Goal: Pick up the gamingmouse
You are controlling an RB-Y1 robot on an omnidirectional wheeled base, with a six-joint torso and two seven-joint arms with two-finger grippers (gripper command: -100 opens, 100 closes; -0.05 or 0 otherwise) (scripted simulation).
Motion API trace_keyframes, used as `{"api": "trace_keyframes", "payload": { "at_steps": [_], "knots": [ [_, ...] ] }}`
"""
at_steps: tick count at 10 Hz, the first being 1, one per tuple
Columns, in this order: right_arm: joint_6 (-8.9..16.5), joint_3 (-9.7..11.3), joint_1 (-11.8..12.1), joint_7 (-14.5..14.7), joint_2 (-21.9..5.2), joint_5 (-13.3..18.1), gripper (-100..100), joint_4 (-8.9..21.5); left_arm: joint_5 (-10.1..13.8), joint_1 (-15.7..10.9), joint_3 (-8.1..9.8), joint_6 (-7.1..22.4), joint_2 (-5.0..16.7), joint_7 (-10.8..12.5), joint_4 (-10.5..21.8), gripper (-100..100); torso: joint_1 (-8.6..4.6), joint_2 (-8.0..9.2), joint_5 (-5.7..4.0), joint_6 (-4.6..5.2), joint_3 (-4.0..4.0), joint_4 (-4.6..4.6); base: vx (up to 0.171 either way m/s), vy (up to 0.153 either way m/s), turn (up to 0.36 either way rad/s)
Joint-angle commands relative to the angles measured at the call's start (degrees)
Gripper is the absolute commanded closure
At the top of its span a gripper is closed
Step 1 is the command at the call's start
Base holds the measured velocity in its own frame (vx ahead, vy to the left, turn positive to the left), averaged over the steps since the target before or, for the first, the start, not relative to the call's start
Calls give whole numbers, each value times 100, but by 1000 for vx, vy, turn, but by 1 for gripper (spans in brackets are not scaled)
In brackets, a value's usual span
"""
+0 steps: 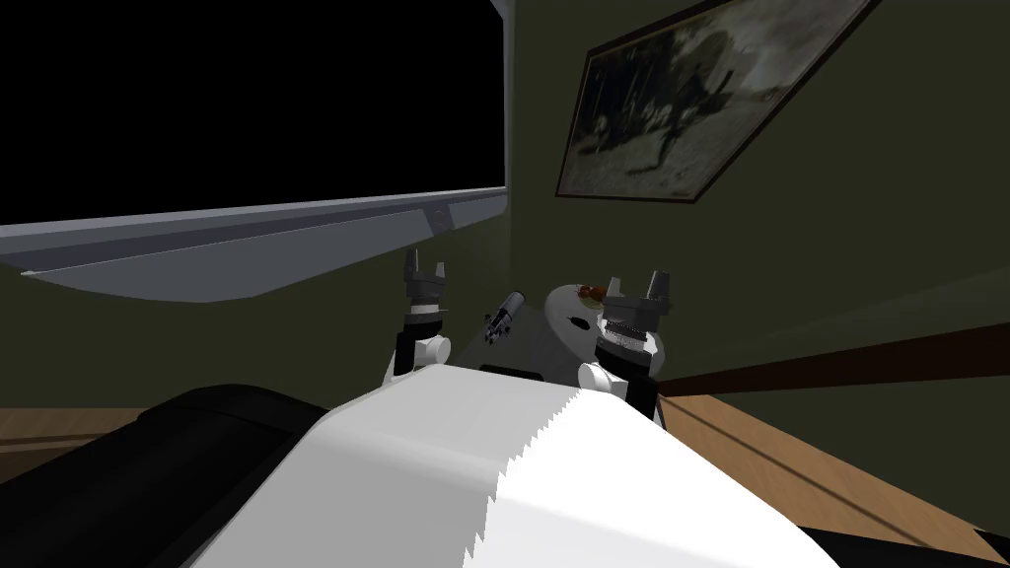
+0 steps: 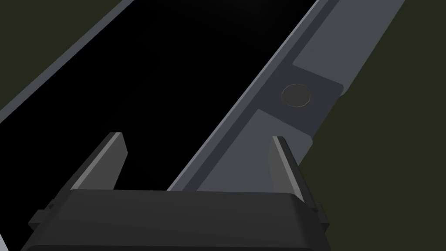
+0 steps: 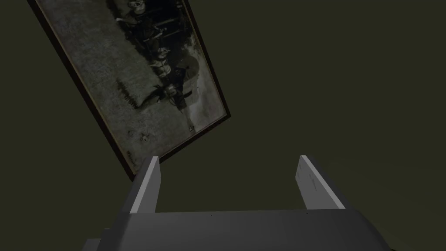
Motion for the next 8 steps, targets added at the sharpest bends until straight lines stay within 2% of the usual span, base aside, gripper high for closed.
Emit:
{"api": "trace_keyframes", "payload": {
  "at_steps": [1,3,8],
  "knots": [
    [-19,-10,31,-28,-239,16,-100,34,0,0,0,0,0,0,0,0,0,0,0,0,0,0,-33,29,-30],
    [-59,-34,105,-88,-584,59,-100,121,0,-1,0,0,-1,0,0,0,17,22,3,1,12,4,-88,66,-45],
    [-195,-172,455,-310,-1414,327,-100,611,0,-2,-1,0,-1,0,0,0,38,58,8,1,34,13,-152,97,-47]
  ]
}}
